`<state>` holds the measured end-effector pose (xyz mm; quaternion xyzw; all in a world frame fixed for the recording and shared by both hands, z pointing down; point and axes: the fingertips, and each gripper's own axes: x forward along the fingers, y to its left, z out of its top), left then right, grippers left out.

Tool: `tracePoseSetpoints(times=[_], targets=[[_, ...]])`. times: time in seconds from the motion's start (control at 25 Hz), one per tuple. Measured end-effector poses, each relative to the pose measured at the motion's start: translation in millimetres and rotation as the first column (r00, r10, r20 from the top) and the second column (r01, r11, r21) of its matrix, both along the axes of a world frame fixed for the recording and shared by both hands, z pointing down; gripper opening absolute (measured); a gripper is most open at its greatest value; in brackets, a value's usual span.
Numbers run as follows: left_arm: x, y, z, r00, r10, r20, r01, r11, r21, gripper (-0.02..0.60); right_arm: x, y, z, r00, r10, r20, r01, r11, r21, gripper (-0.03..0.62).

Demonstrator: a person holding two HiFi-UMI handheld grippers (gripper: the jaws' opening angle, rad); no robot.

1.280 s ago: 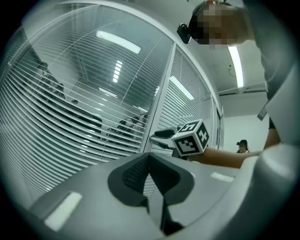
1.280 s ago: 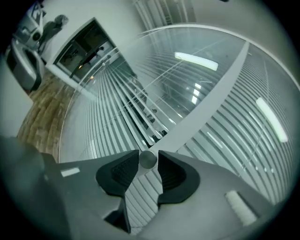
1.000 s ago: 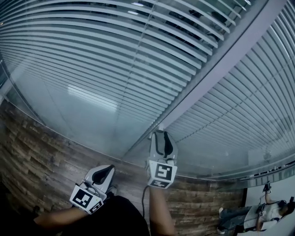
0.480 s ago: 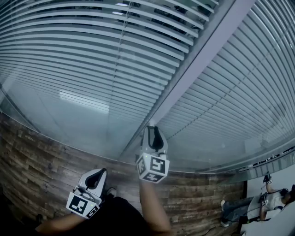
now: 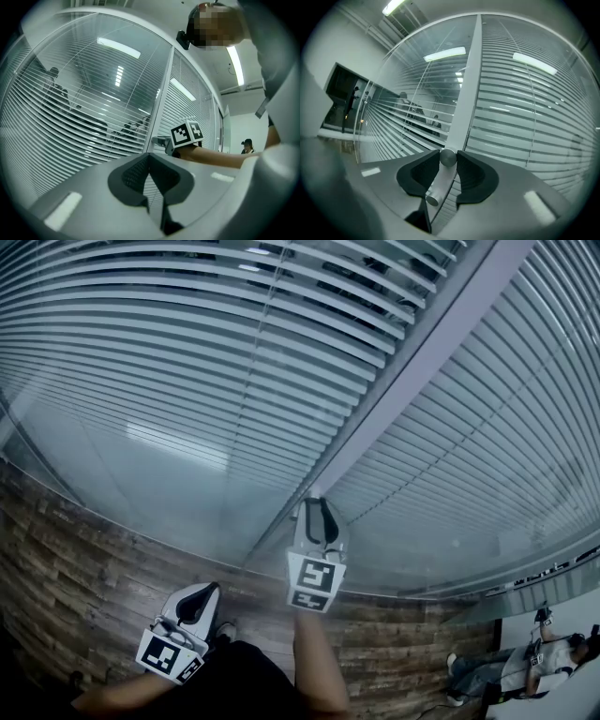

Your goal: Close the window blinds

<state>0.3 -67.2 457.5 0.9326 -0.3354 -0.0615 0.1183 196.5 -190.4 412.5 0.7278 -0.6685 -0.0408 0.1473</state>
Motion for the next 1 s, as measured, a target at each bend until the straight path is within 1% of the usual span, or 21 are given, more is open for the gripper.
tracePoseSetpoints(times=[0.12,0.16,0.24,0.36,0.44,0.52,0.6,0.64,0.68,0.72,0.76,0.8,0.88,0.92,1.0], targets=[[1,1,-3,1.0,-0.004,-0.002,0.004,1.0,-0.014,0.0,-1,1,-5,0.992,-0.025,-0.122,0.02,0.999,-0.044,0.114],[2,2,-3,1.0,-0.004,-0.001,0.004,1.0,-0.016,0.0,-1,2,-6,0.985,-0.037,-0.166,0.027,0.998,-0.059,0.087],[3,4,-5,1.0,0.002,0.006,-0.002,1.0,-0.003,0.0,-1,4,-7,0.971,-0.06,-0.232,0.041,0.996,-0.085,0.081],[6,8,-11,1.0,0.009,0.003,-0.009,1.0,0.013,0.0,-3,2,-11,0.958,-0.073,-0.277,0.046,0.994,-0.102,0.083],[8,9,-12,1.0,0.007,-0.001,-0.007,1.0,0.012,0.0,-1,1,-13,0.948,-0.076,-0.308,0.044,0.993,-0.109,0.084],[7,10,-9,1.0,0.001,-0.003,-0.001,1.0,0.001,0.0,0,2,-12,0.92,-0.08,-0.384,0.035,0.992,-0.122,0.086],[5,10,-7,1.0,-0.007,-0.003,0.007,1.0,-0.01,0.0,-2,1,-11,0.875,-0.091,-0.475,0.03,0.99,-0.135,0.086],[5,11,-6,1.0,-0.009,0.001,0.009,1.0,-0.011,0.0,-2,1,-11,0.854,-0.099,-0.512,0.029,0.989,-0.142,0.086],[5,13,-5,1.0,-0.007,0.007,0.007,1.0,-0.008,0.0,-3,2,-11,0.839,-0.104,-0.534,0.029,0.989,-0.147,0.087],[7,16,-5,1.0,-0.003,0.012,0.003,1.0,-0.001,0.0,-2,3,-11,0.838,-0.105,-0.535,0.03,0.989,-0.148,0.087],[8,19,-7,1.0,0.001,0.013,-0.001,1.0,0.007,0.0,-2,5,-12,0.853,-0.102,-0.511,0.033,0.989,-0.141,0.086],[9,21,-8,1.0,0.004,0.013,-0.005,1.0,0.011,0.0,-2,6,-13,0.881,-0.096,-0.464,0.041,0.991,-0.128,0.085],[9,21,-8,1.0,0.006,0.011,-0.006,1.0,0.009,0.0,-5,7,-14,0.94,-0.089,-0.33,0.059,0.993,-0.1,0.116],[8,21,-8,1.0,0.004,0.012,-0.005,1.0,0.009,0.0,-6,6,-13,0.962,-0.086,-0.261,0.065,0.994,-0.087,0.139],[6,20,-9,1.0,0.001,0.013,-0.001,1.0,0.012,0.0,-7,6,-14,0.989,-0.063,-0.132,0.056,0.997,-0.053,0.167]])
